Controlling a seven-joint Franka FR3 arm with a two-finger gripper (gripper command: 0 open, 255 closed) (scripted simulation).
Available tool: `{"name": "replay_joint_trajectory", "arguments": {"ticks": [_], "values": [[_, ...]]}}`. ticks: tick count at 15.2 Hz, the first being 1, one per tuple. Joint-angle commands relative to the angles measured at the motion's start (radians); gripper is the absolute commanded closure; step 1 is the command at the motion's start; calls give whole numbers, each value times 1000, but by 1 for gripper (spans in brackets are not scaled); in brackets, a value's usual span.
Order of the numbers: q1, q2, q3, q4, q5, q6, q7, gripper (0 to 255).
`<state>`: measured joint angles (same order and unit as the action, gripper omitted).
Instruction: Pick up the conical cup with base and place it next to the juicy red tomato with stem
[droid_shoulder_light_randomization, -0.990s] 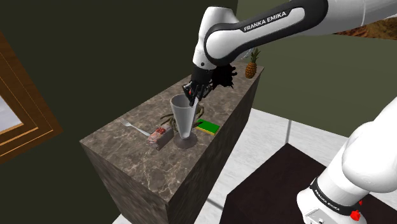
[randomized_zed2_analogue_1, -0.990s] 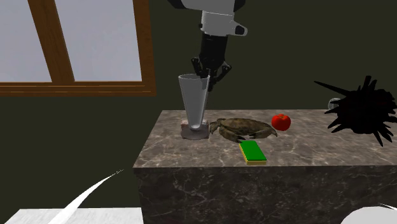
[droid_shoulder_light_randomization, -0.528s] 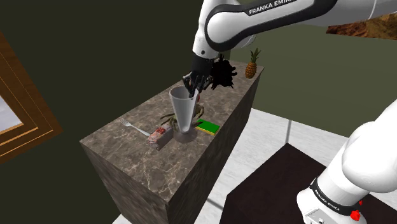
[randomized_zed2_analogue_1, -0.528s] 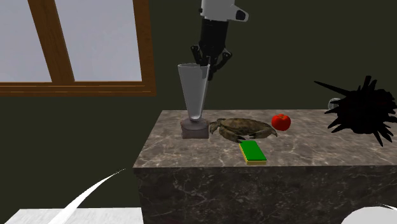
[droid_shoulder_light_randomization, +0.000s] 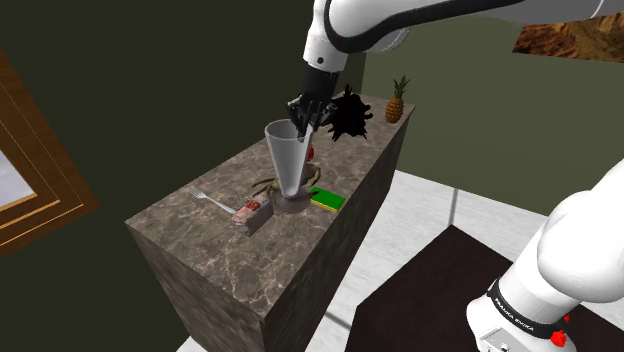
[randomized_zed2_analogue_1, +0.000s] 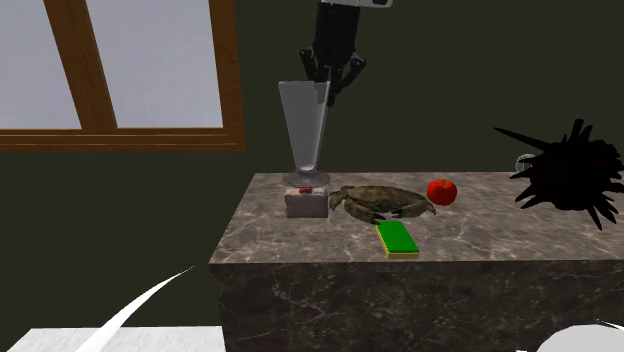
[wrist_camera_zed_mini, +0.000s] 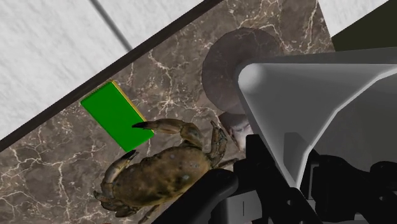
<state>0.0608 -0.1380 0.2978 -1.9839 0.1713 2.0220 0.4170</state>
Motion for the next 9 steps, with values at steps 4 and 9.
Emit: {"name": "replay_joint_trajectory", "arguments": {"ticks": [4,9], "values": [[-2,-4,-3,66,-3,-69,8,255],[-4,-1,-5,136,-8,-136,16,255]]}}
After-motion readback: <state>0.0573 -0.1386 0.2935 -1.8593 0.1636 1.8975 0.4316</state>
